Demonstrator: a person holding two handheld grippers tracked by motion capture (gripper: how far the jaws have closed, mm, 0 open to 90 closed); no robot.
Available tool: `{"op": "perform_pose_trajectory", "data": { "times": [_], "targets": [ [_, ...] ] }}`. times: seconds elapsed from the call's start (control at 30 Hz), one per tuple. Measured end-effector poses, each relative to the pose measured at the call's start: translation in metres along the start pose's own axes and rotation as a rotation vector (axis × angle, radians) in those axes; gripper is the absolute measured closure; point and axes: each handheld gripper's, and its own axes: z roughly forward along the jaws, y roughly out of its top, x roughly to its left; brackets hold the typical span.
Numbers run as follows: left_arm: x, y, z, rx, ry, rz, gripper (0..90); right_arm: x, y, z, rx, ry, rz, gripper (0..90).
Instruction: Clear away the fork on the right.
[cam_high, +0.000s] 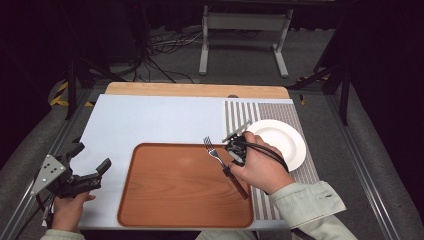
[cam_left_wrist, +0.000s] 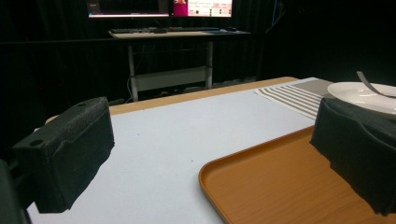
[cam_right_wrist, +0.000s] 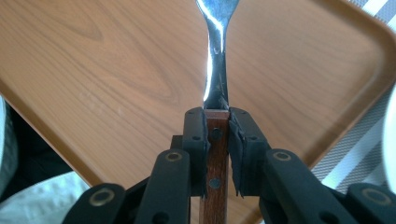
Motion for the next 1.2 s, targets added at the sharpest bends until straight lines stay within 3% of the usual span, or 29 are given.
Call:
{"op": "perform_pose_trajectory", "data": {
  "times": [0.13,0.67,0.87,1.2],
  "targets": [
    [0.0,0.0,-0.001,-0.005,0.003,-0.004,0.3,0.002,0.001,0.004,0.01,0.033,0.03,78.2],
    [0.001,0.002,-0.002,-0.011,0.005,-0.001,0.3,0.002,0.0,0.036,0.087,-0.02,0.117,78.2],
    [0.001,0.003,-0.002,-0.009,0.005,0.0,0.3,-0.001,-0.002,0.042,0.117,-0.034,0.172,78.2],
    [0.001,0.002,-0.001,-0.01,0.002,-0.001,0.3,-0.005,-0.006,0.048,0.135,-0.058,0.206,78.1]
  ]
}}
